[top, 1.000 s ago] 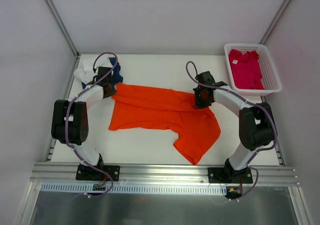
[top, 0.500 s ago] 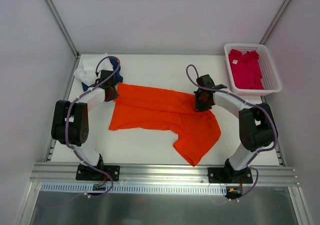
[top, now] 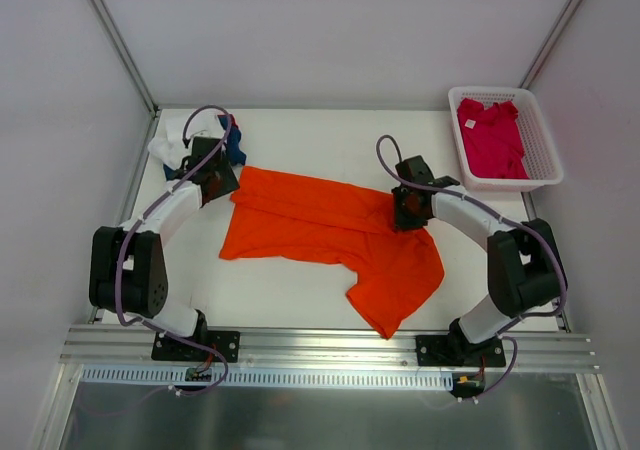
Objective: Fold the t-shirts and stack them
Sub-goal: Fold the tshirt
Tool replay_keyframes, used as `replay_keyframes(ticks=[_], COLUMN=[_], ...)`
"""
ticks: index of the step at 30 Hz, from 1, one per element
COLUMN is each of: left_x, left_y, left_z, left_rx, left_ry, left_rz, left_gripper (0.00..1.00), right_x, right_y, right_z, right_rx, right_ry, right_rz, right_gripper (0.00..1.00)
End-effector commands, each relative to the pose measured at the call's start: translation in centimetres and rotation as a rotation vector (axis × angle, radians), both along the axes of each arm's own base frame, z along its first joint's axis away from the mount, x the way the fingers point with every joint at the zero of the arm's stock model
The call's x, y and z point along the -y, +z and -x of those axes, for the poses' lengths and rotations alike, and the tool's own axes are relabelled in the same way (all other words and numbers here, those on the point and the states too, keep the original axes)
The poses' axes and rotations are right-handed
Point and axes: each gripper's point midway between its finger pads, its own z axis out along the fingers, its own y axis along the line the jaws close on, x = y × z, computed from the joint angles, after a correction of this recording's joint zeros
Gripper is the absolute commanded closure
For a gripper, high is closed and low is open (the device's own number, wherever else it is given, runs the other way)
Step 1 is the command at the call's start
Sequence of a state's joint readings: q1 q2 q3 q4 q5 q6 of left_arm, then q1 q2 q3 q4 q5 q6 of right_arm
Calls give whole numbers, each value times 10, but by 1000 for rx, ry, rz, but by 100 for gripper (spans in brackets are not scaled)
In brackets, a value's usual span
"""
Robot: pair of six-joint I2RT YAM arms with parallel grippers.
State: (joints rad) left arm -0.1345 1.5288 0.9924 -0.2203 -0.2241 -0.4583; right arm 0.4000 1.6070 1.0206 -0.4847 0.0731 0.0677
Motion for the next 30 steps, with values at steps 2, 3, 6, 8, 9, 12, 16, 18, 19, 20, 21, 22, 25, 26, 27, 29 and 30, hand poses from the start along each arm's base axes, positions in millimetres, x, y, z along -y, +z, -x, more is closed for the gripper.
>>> replay_keyframes(ticks=[2, 3, 6, 8, 9, 12, 16, 18, 19, 20, 21, 22, 25, 26, 27, 29, 30], left_x=[20, 25, 41, 49, 57, 75, 100, 110, 113, 114, 117, 118, 121, 122, 124, 125, 125], left_y=[43, 43, 33, 24, 20, 9, 6, -1, -7, -9, -9, -14, -24, -26, -26, -36, -37], left_z=[-19, -25, -31, -33, -33, -39, -53, -56, -57, -57, -59, -60, -62, -63, -66, -65, -66], left_rx=[101, 100, 71, 51, 41, 14, 6, -11, -24, -29, -28, -38, -60, -64, -63, -88, -91], left_ry=[-59, -71, -108, -118, -132, -162, -210, -227, -225, -224, -227, -227, -233, -237, -242, -241, -237], left_rz=[47, 50, 61, 67, 72, 89, 111, 129, 137, 141, 142, 143, 144, 146, 150, 154, 156], left_gripper=[49, 49, 49, 49, 49, 49, 49, 49, 49, 49, 49, 49, 49, 49, 49, 49, 49], right_x=[-1, -1, 0, 3, 3, 4, 0, -4, -7, -7, -8, -10, -12, -13, -13, -16, -18], right_y=[40, 48, 76, 92, 96, 94, 74, 61, 57, 54, 49, 48, 50, 53, 57, 65, 68], right_z=[-2, -4, -9, -10, -10, -6, 7, 17, 21, 24, 28, 30, 33, 33, 33, 34, 34], right_rx=[92, 109, 173, 208, 217, 212, 169, 146, 141, 135, 127, 125, 131, 138, 148, 163, 172], right_ry=[2, 7, 8, 1, 2, 3, 4, 6, 13, 10, 11, 17, 27, 28, 30, 38, 42], right_rz=[0, 2, 1, 4, 3, 8, -10, -29, -30, -30, -36, -40, -43, -49, -56, -70, -77], right_gripper=[73, 73, 72, 72, 71, 71, 71, 71, 71, 71, 71, 71, 71, 71, 71, 71, 71])
